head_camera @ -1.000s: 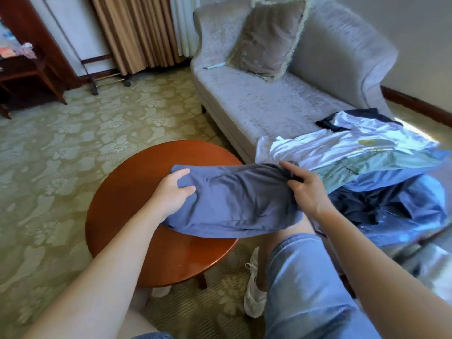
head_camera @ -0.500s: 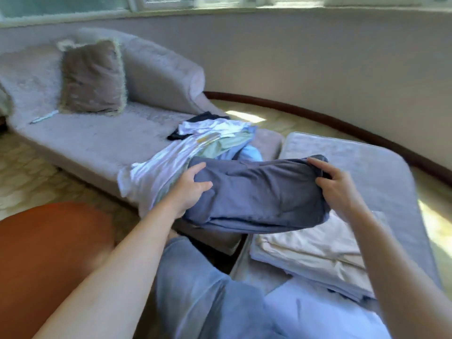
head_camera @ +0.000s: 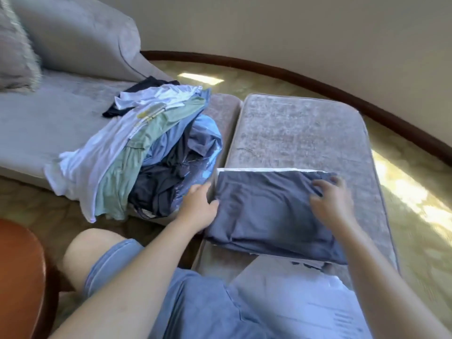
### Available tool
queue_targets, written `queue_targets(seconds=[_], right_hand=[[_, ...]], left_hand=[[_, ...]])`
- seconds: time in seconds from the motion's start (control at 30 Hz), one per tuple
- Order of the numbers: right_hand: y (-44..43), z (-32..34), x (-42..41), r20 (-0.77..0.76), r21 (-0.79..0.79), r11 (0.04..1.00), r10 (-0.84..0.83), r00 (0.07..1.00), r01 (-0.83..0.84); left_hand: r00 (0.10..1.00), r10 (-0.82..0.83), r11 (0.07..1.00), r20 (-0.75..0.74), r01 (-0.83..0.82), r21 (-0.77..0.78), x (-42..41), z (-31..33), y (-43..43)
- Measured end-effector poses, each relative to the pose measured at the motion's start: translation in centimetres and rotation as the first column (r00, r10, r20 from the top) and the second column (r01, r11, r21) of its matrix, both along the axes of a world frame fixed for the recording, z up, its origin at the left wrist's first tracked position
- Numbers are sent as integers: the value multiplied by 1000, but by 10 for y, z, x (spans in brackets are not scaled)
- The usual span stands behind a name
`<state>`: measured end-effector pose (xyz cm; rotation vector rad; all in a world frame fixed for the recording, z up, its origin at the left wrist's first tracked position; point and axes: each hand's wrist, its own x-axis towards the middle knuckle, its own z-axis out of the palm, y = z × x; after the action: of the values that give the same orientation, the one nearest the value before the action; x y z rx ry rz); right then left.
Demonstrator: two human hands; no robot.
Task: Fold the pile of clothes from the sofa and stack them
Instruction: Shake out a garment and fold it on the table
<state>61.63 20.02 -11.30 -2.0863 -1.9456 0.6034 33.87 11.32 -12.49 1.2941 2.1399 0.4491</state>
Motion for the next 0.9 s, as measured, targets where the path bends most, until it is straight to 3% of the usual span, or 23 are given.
queue_targets(seconds=[0.07, 0.17, 0.4, 0.5, 0.63, 0.7, 0.9], right_hand=[[10, 3, -49, -49, 69, 984, 169, 984, -166], [17, 8, -137, -153, 19, 900, 434, 888, -436], [-13, 17, -283, -105, -76, 504, 854, 510, -860], [-16, 13, -303, -63, -73, 406, 910, 410, -911], [-15, 2, -321, -168, -79, 507, 842, 513, -858], [-13, -2, -346, -179, -110, 502, 839, 514, -858], [0, -14, -456, 56, -75, 372, 928, 368, -925]], left_hand=[[996, 37, 999, -77, -35, 26, -27, 18, -1], [979, 111, 993, -170, -103, 60, -71, 40, -19], [878, 338, 937, -339, -347, 35, -153, 78, -88], [839, 407, 903, -362, -428, 25, -181, 80, -106], [830, 461, 874, -313, -486, -3, -207, 65, -119], [821, 485, 860, -302, -510, -5, -223, 58, -120], [790, 542, 817, -287, -575, -37, -264, 36, -126]])
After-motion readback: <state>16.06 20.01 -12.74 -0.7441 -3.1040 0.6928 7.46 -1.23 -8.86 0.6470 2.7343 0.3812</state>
